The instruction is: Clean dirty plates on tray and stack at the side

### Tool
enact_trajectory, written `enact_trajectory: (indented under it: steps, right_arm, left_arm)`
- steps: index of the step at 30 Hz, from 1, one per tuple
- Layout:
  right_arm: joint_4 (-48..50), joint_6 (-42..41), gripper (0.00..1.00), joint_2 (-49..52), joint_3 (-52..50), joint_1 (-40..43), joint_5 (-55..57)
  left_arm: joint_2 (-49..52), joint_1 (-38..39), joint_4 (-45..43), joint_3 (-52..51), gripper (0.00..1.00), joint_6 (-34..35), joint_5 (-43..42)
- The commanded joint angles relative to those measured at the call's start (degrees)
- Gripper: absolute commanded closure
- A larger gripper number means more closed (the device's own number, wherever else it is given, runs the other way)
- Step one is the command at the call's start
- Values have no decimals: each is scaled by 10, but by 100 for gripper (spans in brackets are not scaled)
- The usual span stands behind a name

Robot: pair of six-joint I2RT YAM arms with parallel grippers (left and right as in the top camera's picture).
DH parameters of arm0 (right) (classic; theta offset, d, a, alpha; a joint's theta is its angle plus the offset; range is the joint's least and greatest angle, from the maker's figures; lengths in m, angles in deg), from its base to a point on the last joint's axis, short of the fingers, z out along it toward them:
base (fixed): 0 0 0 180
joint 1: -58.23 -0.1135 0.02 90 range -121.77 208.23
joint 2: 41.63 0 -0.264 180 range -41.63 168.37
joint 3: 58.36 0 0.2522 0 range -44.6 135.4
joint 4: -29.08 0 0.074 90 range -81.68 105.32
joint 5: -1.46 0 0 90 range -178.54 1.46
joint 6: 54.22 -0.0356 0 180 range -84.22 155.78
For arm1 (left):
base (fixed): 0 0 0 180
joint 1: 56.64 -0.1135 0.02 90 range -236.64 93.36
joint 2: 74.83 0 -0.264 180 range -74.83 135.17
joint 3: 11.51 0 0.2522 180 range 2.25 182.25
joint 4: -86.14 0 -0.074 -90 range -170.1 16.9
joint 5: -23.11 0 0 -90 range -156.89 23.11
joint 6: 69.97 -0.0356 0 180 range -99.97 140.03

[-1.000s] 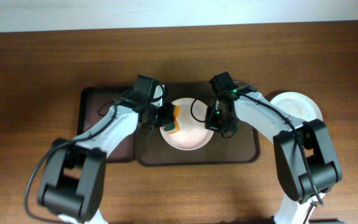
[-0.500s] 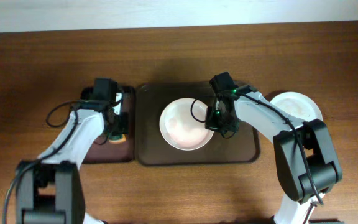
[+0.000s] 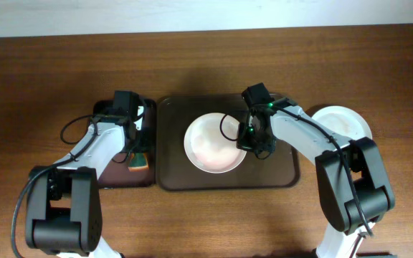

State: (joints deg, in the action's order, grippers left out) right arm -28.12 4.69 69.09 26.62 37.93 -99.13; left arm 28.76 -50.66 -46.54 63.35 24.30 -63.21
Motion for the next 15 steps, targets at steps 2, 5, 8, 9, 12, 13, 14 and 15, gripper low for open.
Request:
enact_trajectory:
  steps: [2, 5, 8, 9, 12, 13, 14, 15]
  right_arm:
    - [-3, 1, 96, 3, -4, -3, 3]
    - [-3, 2, 96, 3, -4, -3, 3]
    - [-2, 2, 96, 2, -4, -3, 3]
    - [-3, 4, 96, 3, -4, -3, 3]
    - [-2, 22, 96, 2, -4, -3, 3]
    - [-4, 26, 96, 0, -2, -3, 3]
    - [-5, 29, 96, -8, -1, -3, 5]
    - [-5, 42, 96, -20, 3, -3, 8]
  left_arm:
    - [6, -1, 0, -2, 48, 0, -3]
    - [6, -1, 2, -3, 47, 0, -27]
    - [6, -1, 16, -8, 41, 0, -26]
    - [6, -1, 16, -13, 41, 0, -27]
    - [6, -1, 10, -21, 97, 0, -29]
    - [6, -1, 7, -21, 100, 0, -28]
    - [6, -1, 0, -20, 100, -1, -28]
    - [6, -2, -5, -20, 100, -1, -28]
